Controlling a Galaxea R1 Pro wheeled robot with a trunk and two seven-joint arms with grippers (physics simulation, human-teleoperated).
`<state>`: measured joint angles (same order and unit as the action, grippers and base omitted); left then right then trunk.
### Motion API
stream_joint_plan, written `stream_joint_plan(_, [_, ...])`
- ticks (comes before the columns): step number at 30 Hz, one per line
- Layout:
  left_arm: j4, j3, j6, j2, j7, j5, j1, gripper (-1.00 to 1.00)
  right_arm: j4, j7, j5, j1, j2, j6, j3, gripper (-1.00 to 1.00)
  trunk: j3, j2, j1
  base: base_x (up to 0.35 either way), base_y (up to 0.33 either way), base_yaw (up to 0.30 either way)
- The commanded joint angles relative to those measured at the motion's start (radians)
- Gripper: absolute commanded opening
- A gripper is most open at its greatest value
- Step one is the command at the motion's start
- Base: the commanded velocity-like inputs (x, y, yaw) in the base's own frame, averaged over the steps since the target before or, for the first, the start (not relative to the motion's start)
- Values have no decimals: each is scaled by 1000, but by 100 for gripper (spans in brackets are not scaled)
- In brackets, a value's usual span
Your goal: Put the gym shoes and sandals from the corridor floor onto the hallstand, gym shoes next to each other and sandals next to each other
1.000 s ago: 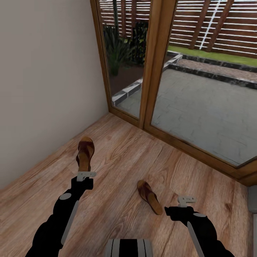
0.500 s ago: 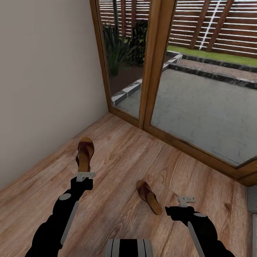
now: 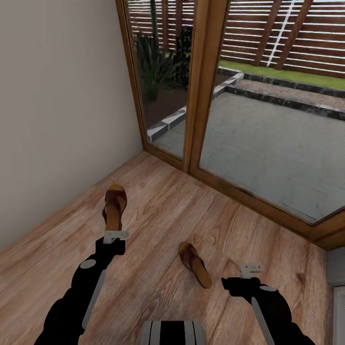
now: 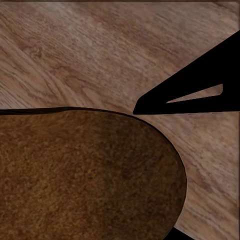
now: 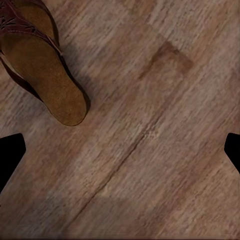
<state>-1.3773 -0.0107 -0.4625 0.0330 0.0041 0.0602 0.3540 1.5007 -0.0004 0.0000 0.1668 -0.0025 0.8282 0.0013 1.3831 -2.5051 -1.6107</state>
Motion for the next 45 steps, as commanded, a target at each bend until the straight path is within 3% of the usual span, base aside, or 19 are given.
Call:
stream_joint_plan(1, [-1, -1, -5, 0, 0, 6, 0, -100, 1, 1, 0, 0, 0, 5, 1, 100, 1, 0, 0, -180, -1, 0])
stream_joint_plan(10, [-3, 0, -5, 1, 0, 6, 0, -100, 1, 4, 0, 0, 0, 5, 2, 100, 1, 0, 0, -155, 0, 0])
stream_joint_plan(45, [-6, 1, -5, 1, 0, 6, 0, -100, 0, -1, 9, 0, 1, 3, 4, 100, 1, 0, 0, -2, 0, 21])
